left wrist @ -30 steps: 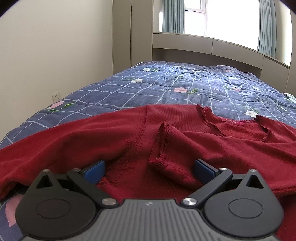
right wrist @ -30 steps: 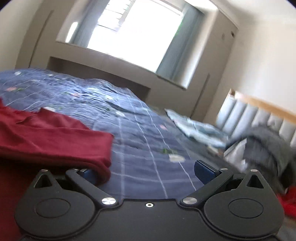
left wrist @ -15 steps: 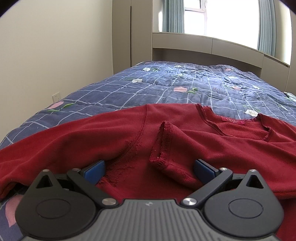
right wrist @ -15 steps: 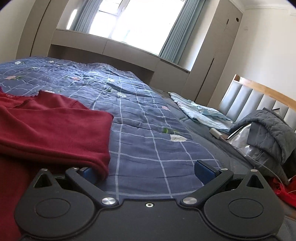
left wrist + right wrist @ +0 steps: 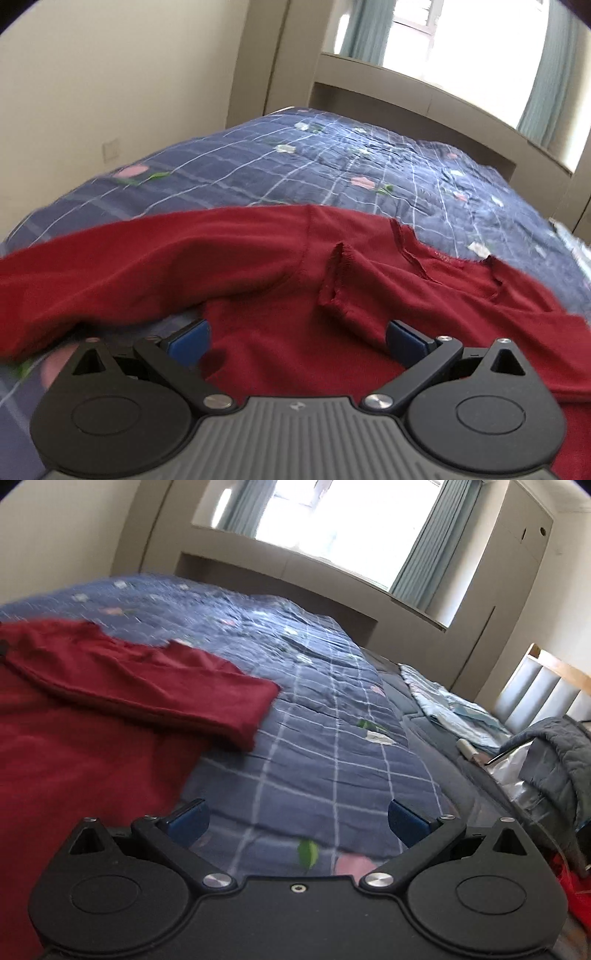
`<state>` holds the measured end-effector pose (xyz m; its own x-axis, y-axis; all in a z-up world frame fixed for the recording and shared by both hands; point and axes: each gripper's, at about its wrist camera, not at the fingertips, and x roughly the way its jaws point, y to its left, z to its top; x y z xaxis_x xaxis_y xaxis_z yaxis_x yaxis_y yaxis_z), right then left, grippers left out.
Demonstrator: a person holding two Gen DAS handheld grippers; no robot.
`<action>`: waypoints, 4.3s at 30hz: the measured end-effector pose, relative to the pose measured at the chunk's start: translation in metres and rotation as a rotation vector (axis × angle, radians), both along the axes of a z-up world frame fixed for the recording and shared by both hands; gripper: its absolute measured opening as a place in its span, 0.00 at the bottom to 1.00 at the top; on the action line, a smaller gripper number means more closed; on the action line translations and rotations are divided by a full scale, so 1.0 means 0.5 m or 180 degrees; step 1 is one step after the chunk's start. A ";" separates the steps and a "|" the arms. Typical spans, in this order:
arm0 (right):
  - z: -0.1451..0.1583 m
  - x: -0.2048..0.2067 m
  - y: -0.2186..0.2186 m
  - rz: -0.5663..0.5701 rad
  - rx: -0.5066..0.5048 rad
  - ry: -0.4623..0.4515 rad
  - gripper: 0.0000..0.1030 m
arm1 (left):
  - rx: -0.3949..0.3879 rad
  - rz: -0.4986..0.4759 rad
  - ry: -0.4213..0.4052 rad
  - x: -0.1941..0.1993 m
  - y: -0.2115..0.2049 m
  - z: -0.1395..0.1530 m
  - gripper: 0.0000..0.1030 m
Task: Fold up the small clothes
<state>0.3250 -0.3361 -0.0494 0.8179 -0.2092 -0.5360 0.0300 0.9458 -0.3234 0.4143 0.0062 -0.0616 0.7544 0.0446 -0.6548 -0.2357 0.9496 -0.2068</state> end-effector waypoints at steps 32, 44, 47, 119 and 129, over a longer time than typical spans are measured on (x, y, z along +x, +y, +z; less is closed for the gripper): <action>-0.043 -0.132 0.250 0.0613 0.0663 0.0210 1.00 | -0.0931 0.2382 -0.0267 -0.348 0.531 -0.014 0.74; -0.049 -0.123 0.247 0.0580 0.0708 0.0238 1.00 | -0.0884 0.2523 -0.0689 -0.388 0.548 -0.012 0.07; -0.048 -0.123 0.244 0.0576 0.0746 0.0223 1.00 | -0.0689 0.2320 -0.0958 -0.385 0.539 0.023 0.06; 0.191 0.215 0.305 0.1817 0.2418 0.0653 0.02 | -0.0077 -0.0464 -0.0209 -0.297 0.265 -0.004 0.99; 0.553 0.359 0.455 0.2386 0.2491 0.0152 0.02 | 0.0063 -0.0267 -0.0385 -0.192 0.184 0.018 0.99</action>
<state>0.5045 -0.1087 0.2269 0.5699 0.7489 -0.3382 -0.6380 0.6626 0.3922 0.3184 0.0984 -0.0525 0.8295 -0.0100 -0.5584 -0.1297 0.9691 -0.2099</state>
